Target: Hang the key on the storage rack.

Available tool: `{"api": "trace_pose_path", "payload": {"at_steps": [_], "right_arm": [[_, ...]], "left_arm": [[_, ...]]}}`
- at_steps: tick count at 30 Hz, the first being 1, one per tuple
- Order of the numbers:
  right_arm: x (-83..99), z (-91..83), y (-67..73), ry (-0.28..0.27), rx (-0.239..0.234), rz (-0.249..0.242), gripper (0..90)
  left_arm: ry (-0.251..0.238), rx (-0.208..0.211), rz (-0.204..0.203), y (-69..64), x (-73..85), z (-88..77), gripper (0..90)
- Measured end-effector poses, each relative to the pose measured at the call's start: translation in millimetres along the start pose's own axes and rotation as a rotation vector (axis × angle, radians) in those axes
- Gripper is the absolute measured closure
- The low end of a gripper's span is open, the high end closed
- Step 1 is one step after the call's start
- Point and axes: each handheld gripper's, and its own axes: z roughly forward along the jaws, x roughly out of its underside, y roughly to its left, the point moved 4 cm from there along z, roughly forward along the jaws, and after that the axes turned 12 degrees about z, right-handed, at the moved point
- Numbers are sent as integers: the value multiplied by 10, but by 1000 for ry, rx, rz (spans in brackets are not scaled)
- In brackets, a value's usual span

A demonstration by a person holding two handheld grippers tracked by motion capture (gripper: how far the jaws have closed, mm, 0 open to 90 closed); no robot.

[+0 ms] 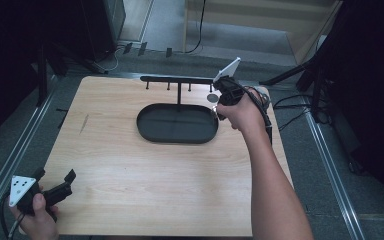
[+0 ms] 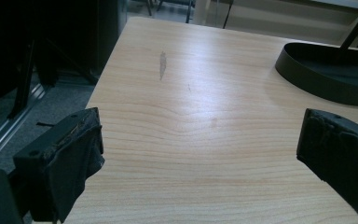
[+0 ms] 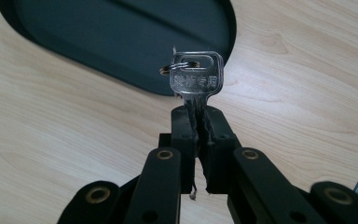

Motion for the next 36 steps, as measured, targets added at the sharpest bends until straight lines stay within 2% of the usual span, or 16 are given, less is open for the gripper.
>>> {"api": "trace_pose_path", "payload": {"at_steps": [2, 3, 6, 8, 9, 10, 11, 13, 21, 28, 36], "right_arm": [[-38, -23, 11, -2, 0, 12, 849], [-114, -69, 28, -12, -6, 40, 849], [-181, -95, 36, -16, -8, 58, 849], [-239, -100, 34, -14, 3, 75, 849], [-295, -88, 13, -13, 6, 109, 848], [-295, -88, 13, -13, 6, 109, 848], [-341, -74, -8, -12, -3, 140, 848], [-362, -72, -7, -11, -4, 151, 848], [-527, -108, 106, -40, 27, 151, 848], [-555, -69, 93, -40, 69, 159, 848], [-582, -38, 94, -45, 73, 157, 848]], "left_arm": [[0, 0, 0, -1, 0, 0, 4], [1, 1, 1, -1, 0, 0, 4], [0, 1, 0, 0, 0, 1, 4], [0, 1, -1, 1, -1, 2, 4], [0, 2, 1, -1, -1, 3, 4], [1, 1, 4, -3, -1, 3, 4], [1, 1, 6, -4, -2, 4, 4], [2, 0, 9, -7, -2, 3, 4], [1, 1, 4, -3, -2, 3, 4], [0, 2, 0, 1, -1, 3, 4], [0, 1, -2, 2, -1, 3, 4]]}}
